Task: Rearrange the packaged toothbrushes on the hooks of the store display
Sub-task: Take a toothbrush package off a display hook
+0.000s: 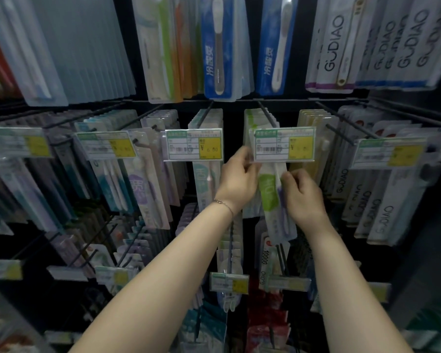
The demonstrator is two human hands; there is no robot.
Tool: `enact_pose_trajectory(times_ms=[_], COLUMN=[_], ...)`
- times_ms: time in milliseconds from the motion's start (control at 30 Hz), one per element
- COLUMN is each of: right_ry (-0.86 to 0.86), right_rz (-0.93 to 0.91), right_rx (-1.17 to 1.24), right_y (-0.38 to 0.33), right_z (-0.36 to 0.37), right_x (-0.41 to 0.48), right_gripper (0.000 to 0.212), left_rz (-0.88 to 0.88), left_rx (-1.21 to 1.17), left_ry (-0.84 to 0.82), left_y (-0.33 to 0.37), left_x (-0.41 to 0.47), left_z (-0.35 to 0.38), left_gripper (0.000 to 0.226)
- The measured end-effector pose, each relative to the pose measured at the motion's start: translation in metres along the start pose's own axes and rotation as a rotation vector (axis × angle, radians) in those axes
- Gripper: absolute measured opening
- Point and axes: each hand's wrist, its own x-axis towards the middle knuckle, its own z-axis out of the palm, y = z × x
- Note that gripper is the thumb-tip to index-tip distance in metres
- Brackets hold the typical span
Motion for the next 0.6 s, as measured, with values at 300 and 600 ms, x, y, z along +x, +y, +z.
enact_pose_trajectory(times_ms=[300, 600], right_ry=[0.011, -0.028], right_rz=[-0.212, -0.145], right_rx=[-0.104, -0.347], right_y=[0.011, 0.026], right_z=[0.007, 0.001], right_x=[-0.014, -0.046], right_gripper=[0.006, 0.014], left_rz=[-0.031, -0.064], left_rx=[0.141, 0.316], left_ry=[-0.047, -0.202], left_y=[-0.009, -0.030], left_x=[-0.015, -0.049], left_z=[-0.015, -0.023], left_gripper=[0.028, 0.028])
